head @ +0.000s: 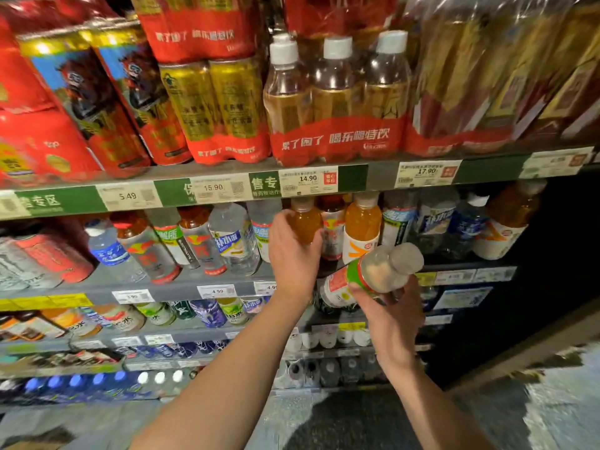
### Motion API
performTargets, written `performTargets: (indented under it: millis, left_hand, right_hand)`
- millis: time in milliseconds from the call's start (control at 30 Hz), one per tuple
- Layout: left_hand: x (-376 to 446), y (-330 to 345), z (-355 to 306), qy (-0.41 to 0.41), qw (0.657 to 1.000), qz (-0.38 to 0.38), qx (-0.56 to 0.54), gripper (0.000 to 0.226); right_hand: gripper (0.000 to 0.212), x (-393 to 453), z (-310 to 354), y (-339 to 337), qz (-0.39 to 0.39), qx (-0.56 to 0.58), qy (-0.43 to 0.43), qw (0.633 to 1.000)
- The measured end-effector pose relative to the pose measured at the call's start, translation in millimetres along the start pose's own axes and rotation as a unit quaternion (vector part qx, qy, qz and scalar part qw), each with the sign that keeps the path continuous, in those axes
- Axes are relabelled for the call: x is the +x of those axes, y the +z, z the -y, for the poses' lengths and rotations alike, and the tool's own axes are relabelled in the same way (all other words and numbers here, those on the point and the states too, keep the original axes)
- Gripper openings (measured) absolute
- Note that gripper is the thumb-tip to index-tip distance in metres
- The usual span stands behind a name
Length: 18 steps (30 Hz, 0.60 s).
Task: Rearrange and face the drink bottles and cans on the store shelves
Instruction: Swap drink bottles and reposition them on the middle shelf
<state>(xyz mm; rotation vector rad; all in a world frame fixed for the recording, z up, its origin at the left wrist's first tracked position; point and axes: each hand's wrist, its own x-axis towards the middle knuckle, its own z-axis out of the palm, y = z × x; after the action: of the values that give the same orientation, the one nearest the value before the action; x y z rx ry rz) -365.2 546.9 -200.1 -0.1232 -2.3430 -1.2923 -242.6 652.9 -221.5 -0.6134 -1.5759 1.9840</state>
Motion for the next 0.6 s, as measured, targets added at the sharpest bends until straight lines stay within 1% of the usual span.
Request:
performTargets:
  millis: [100, 200, 333, 400, 433, 500, 600]
  left_hand:
    - [5, 0, 4, -0.004, 1.0, 0.022, 0.004, 0.073]
    - [7, -6, 6, 0.007, 0.998, 0.059, 0.01, 0.067]
    - [-1, -16, 10, 0.009, 0.996, 0.081, -0.034, 0.064]
    - [-4, -24, 12, -0.013, 0.995, 0.09, -0.051, 0.063]
    - [-5, -28, 13, -0.027, 0.994, 0.089, -0.063, 0.064]
    - [-10, -37, 16, -0.068, 0.989, 0.074, -0.107, 0.064]
    - [-16, -51, 23, -0.129, 0.977, 0.039, -0.166, 0.068]
  right_hand:
    - [0.078, 1, 0, 0, 0.009, 0.006, -0.004, 1.0]
    - [0.079, 2, -1, 0, 0.019, 0.003, -0.024, 1.0]
    - [0.082, 3, 0, 3, 0.025, -0.008, -0.045, 0.999]
    - [0.087, 3, 1, 6, 0.03, -0.013, -0.045, 0.998]
    - [0.086, 3, 1, 7, 0.029, -0.015, -0.043, 0.999]
    - [0.076, 5, 3, 11, 0.021, -0.028, -0.044, 0.998]
    - [0.067, 8, 4, 22, 0.016, -0.054, -0.064, 0.996]
